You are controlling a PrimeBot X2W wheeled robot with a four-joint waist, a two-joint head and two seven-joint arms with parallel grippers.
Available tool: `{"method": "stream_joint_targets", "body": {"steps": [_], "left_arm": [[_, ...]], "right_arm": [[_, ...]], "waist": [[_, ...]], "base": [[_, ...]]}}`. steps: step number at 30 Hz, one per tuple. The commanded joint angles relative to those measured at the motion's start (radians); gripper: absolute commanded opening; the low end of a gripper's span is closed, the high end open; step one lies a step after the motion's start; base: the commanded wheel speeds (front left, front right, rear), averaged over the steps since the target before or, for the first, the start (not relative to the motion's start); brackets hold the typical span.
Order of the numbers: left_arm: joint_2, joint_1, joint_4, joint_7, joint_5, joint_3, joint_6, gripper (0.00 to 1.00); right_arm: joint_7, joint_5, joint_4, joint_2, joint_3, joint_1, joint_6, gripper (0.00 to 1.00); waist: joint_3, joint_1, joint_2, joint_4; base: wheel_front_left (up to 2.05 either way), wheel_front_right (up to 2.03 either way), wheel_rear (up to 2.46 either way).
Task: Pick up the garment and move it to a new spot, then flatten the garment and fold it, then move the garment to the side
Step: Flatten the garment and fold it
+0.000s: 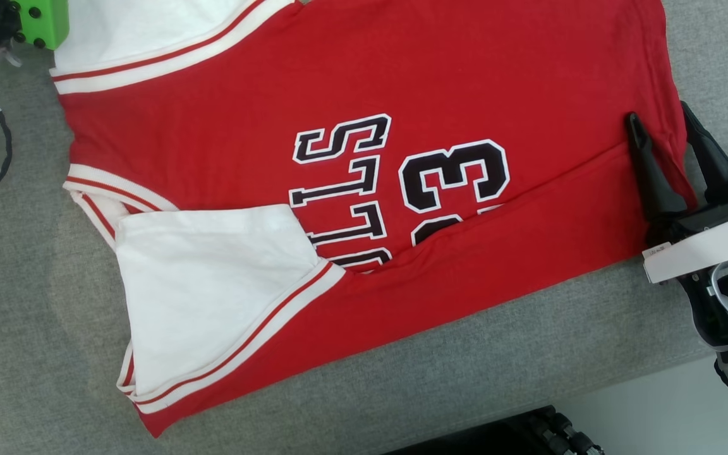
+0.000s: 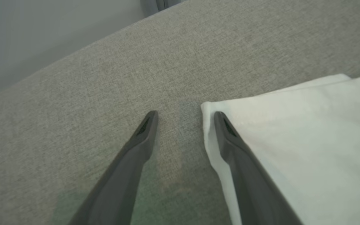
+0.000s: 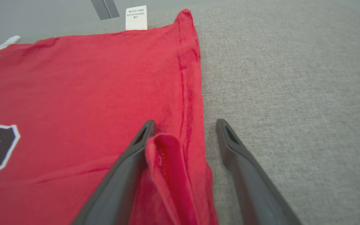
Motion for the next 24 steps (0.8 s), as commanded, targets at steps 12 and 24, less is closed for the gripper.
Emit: {"method": "stream_joint_targets", "body": {"steps": [12, 24], "left_arm": [[0.0, -0.014, 0.009, -0.019, -0.013, -0.017, -0.02, 0.0], [0.0, 0.012, -0.075, -0.033, -0.05, -0.065, -0.045, 0.0]], "right_arm": [[-0.001, 0.016, 0.002, -0.01, 0.014, -0.045, -0.001, 1.0], [0.261, 0.151, 0.172, -0.094, 0.135, -0.342, -0.001, 1.0]], "waist": [[-0.001, -0.0001, 0.0, -0.008], [-0.095, -0.0001, 0.0, 0.036]], "base": [[0.0, 0.0, 0.0], [0.0, 0.0, 0.0]]}}
